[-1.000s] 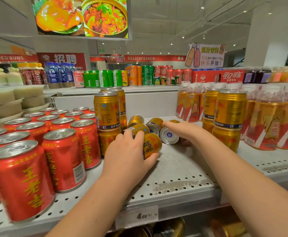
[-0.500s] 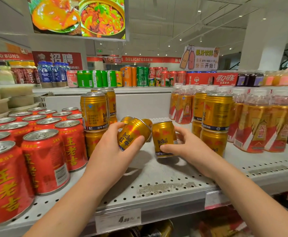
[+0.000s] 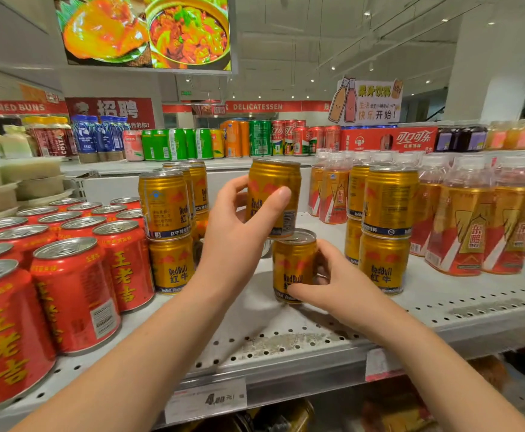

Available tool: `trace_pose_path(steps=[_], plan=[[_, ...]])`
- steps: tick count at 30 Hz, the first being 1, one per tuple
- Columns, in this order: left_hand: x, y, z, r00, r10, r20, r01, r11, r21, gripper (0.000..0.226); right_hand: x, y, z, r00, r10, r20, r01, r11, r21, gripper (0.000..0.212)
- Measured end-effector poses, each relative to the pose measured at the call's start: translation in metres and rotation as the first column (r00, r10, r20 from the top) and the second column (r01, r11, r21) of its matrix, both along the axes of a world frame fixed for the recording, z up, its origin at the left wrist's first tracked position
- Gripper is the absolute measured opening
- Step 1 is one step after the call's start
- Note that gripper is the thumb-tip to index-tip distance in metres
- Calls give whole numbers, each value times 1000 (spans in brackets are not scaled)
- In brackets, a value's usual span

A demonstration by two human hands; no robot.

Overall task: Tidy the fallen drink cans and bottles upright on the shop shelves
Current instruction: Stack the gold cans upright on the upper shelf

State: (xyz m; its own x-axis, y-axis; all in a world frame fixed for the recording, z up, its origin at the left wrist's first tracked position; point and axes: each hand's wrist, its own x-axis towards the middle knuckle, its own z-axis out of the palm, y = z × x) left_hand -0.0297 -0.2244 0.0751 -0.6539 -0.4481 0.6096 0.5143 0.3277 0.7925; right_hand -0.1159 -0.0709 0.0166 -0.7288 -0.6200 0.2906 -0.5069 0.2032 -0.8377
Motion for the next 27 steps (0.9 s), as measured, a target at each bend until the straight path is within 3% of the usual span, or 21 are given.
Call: trace_pose_path(steps=[8, 14, 18, 21, 24, 27], plan=[[-24, 11, -9, 997, -66, 50, 62, 996, 65, 40, -4, -4, -6, 1000, 12, -1, -12, 999, -49, 62], [-22, 12, -11, 990, -115, 78, 113, 993, 30, 39, -1, -6, -7, 998, -44, -33, 43, 999, -31, 67], [-16, 4, -23, 964, -134, 229, 157, 984, -84, 45, 3, -4, -4, 996, -73, -57, 72, 997, -4, 60], [-15, -2, -34, 922, -43, 386, 144, 961, -236, 50, 8, -1, 0, 992, -99, -82, 104, 993, 59, 61], [-24, -2, -37, 918, -15, 396, 125, 959, -254, 52, 9, 11, -4, 958, -217, -186, 249, 954, 166, 87], [-40, 1, -35, 906, 11, 423, 112, 958, -264, 57, 8, 28, -7, 938, -315, -143, 332, 936, 114, 87]])
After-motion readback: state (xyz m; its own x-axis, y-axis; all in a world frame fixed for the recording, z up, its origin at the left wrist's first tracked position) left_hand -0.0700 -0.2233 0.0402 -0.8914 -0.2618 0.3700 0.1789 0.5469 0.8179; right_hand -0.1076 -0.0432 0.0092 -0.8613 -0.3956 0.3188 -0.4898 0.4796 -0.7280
